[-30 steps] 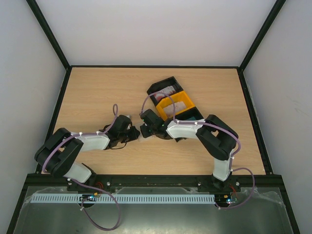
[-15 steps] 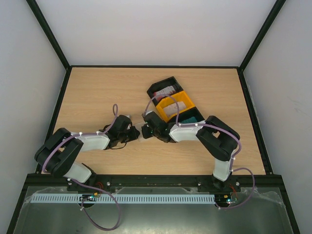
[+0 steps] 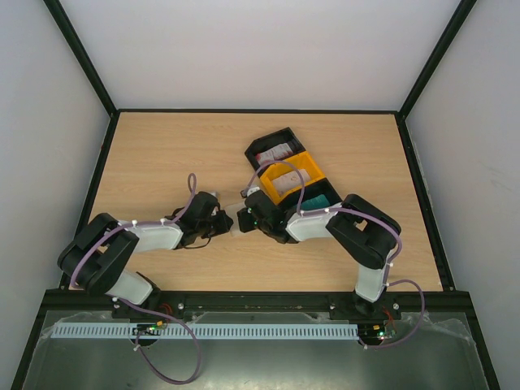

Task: Put the credit cards into the card holder
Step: Close the card holder at the center of the board, then reset both arms

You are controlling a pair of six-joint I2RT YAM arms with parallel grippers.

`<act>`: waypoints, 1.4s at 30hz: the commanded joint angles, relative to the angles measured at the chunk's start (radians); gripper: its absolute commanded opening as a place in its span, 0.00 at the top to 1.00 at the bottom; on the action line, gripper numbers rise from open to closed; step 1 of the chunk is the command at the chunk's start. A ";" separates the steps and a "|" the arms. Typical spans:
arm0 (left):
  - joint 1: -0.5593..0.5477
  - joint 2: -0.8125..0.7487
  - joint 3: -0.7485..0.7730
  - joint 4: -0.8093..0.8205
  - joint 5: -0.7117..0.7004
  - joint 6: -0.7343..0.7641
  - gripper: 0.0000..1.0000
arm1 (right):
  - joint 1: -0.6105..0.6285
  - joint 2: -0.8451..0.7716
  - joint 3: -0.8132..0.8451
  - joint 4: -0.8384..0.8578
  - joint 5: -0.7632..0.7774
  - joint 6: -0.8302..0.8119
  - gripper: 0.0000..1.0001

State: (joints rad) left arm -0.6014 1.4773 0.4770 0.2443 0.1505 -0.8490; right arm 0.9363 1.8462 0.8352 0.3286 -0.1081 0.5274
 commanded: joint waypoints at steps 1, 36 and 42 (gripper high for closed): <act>0.006 0.003 0.001 -0.037 -0.011 0.002 0.83 | 0.025 0.073 -0.086 -0.342 -0.063 0.016 0.98; 0.044 -0.905 0.388 -0.645 -0.411 0.334 0.00 | -0.006 -1.082 0.204 -0.878 0.868 -0.006 0.02; 0.043 -0.959 0.497 -0.769 -0.537 0.364 0.00 | -0.006 -1.260 0.195 -0.926 0.981 0.029 0.02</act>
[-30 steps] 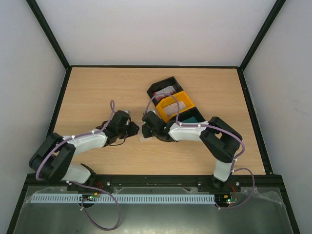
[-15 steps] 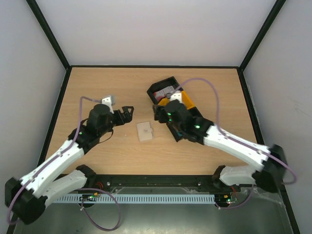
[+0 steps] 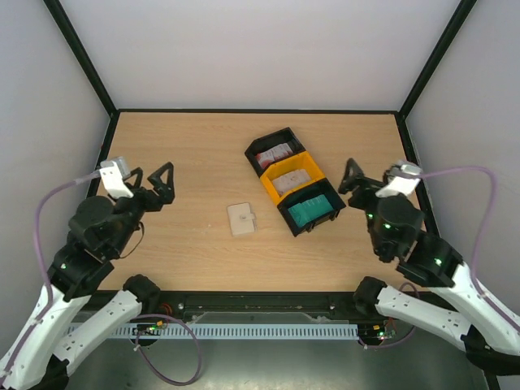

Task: Put the credit cards into the card holder
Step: Reset both arms

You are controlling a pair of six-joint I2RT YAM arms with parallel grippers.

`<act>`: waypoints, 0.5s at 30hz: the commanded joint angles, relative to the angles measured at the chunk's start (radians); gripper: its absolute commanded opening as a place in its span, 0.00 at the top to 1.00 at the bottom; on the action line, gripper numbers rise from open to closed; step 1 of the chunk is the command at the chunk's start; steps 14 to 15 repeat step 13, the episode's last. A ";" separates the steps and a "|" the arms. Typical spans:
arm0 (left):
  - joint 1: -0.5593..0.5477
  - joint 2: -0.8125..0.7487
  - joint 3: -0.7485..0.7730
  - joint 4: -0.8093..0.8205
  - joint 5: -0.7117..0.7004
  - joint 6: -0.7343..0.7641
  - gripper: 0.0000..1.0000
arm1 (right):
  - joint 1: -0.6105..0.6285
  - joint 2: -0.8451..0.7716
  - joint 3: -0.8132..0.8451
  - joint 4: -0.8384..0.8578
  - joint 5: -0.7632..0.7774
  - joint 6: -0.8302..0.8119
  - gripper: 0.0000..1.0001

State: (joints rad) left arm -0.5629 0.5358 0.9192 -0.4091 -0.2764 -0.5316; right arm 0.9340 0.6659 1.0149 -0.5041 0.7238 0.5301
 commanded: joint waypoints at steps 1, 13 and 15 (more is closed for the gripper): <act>0.005 -0.025 0.063 -0.130 -0.121 0.046 0.00 | -0.003 -0.096 0.020 -0.096 0.153 0.022 0.02; 0.005 -0.116 0.086 -0.196 -0.164 0.043 0.00 | -0.003 -0.152 0.030 -0.142 0.157 0.040 0.02; 0.005 -0.116 0.086 -0.196 -0.164 0.043 0.00 | -0.003 -0.152 0.030 -0.142 0.157 0.040 0.02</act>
